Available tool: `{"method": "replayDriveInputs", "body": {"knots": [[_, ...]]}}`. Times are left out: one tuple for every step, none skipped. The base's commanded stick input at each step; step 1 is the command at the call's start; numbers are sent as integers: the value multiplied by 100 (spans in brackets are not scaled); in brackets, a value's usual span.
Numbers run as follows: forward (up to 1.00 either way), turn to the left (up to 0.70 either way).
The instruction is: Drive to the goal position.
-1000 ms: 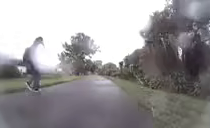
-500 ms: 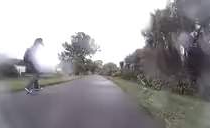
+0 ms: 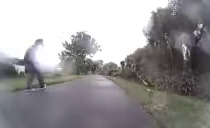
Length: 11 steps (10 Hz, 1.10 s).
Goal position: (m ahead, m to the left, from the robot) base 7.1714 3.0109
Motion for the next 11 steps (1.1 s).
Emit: {"method": "replayDriveInputs", "body": {"knots": [[85,5],[85,10],[85,16],[85,21],[85,26],[85,31],[85,31],[85,22],[85,13],[85,4],[85,0]]}}
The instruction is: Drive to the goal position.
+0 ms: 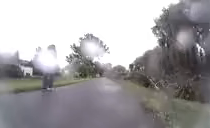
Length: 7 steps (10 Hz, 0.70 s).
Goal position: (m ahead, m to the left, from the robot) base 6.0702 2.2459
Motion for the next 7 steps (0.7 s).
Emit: {"method": "replayDriveInputs", "body": {"knots": [[85,0],[85,0],[85,0],[85,0],[85,0],[85,0],[85,0]]}}
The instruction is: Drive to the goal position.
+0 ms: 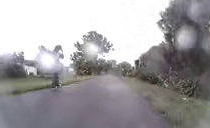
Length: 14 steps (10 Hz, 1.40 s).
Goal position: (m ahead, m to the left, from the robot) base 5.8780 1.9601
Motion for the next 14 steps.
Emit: {"method": "replayDriveInputs", "body": {"knots": [[85,0],[85,0],[85,0],[85,0],[85,0],[85,0],[85,0],[85,0],[85,0],[85,0],[85,0],[85,0],[85,0],[85,0]]}}
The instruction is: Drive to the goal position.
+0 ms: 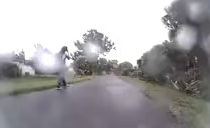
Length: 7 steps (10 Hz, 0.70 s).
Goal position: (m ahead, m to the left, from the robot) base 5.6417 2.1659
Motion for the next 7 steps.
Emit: {"method": "replayDriveInputs", "body": {"knots": [[85,0],[85,0],[85,0],[85,0],[85,0],[85,0],[85,0]]}}
